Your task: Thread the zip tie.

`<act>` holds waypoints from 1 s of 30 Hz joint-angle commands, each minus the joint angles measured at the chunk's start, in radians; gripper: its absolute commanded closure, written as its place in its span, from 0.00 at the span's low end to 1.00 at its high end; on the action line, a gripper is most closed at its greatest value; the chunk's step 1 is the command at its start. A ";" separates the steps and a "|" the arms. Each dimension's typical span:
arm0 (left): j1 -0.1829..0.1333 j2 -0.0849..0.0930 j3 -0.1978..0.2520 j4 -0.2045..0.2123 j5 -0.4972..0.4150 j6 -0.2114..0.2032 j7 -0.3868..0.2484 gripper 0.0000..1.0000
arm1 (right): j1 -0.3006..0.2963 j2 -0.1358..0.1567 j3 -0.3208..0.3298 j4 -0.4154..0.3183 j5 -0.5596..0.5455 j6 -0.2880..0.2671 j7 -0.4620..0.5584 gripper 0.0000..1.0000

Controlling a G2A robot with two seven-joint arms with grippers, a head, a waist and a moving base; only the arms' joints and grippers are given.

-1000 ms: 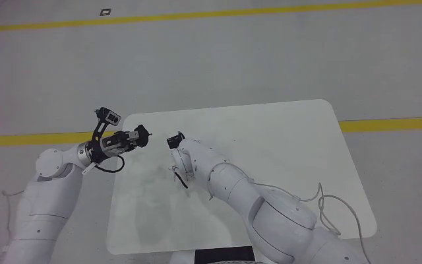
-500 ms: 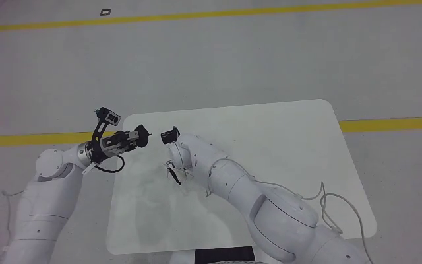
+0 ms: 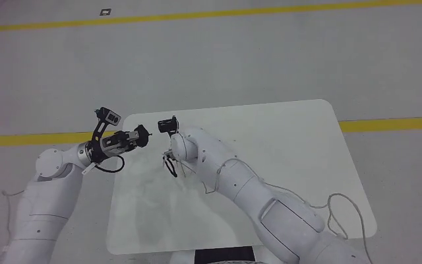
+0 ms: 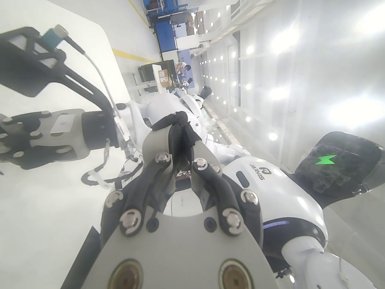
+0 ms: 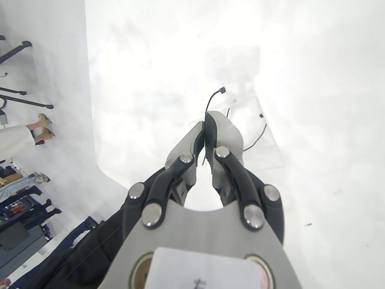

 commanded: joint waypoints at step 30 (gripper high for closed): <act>0.000 0.000 0.000 0.000 0.000 0.000 0.000 1.00 | -0.254 0.079 0.127 -0.467 -0.223 0.000 0.166 1.00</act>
